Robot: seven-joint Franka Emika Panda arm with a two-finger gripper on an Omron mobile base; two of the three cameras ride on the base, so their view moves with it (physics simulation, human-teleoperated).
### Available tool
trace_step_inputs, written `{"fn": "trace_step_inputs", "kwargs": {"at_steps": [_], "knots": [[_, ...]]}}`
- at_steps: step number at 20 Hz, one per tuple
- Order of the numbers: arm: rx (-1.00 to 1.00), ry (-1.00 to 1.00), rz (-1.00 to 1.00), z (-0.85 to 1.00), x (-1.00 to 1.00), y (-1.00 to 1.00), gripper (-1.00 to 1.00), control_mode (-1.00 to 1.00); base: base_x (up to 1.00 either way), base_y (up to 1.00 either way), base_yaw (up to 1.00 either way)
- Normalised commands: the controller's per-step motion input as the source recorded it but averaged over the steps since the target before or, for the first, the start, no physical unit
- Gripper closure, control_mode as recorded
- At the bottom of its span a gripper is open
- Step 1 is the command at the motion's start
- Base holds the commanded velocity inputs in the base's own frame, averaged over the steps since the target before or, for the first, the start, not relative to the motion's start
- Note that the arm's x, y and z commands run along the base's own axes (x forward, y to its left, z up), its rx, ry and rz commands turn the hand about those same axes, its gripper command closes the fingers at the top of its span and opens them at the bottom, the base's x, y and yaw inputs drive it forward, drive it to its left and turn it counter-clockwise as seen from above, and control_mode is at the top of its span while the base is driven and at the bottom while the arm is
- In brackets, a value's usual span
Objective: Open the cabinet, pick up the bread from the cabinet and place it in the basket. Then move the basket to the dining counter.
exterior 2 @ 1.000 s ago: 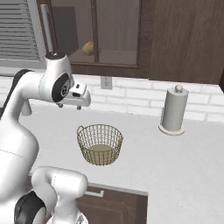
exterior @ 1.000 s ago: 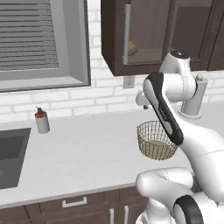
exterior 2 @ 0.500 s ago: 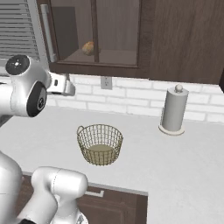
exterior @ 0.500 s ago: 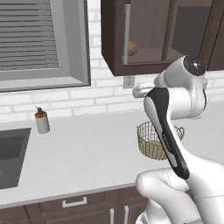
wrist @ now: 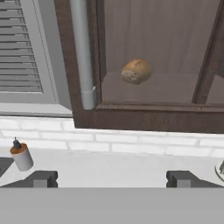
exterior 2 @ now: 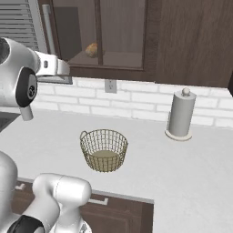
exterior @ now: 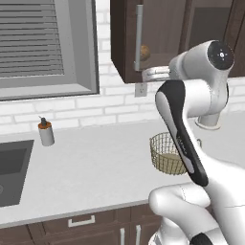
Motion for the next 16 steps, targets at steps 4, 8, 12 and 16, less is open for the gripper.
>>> {"fn": "trace_step_inputs", "kwargs": {"at_steps": [4, 8, 12, 16], "knots": [[0.04, -0.05, 0.0, 0.55, 0.08, 0.09, -1.0, -1.0, 0.0, 0.0, 0.0], [0.03, -0.04, 0.0, 0.29, 0.33, 0.2, -1.0, -1.0, 0.0, 0.0, 0.0], [0.0, 0.0, 0.0, 0.12, 0.49, 0.25, -1.0, -1.0, 0.0, 0.0, 0.0], [0.0, 0.0, 0.0, 0.08, 0.54, 0.23, -1.0, -1.0, 0.0, 0.0, 0.0]]}}
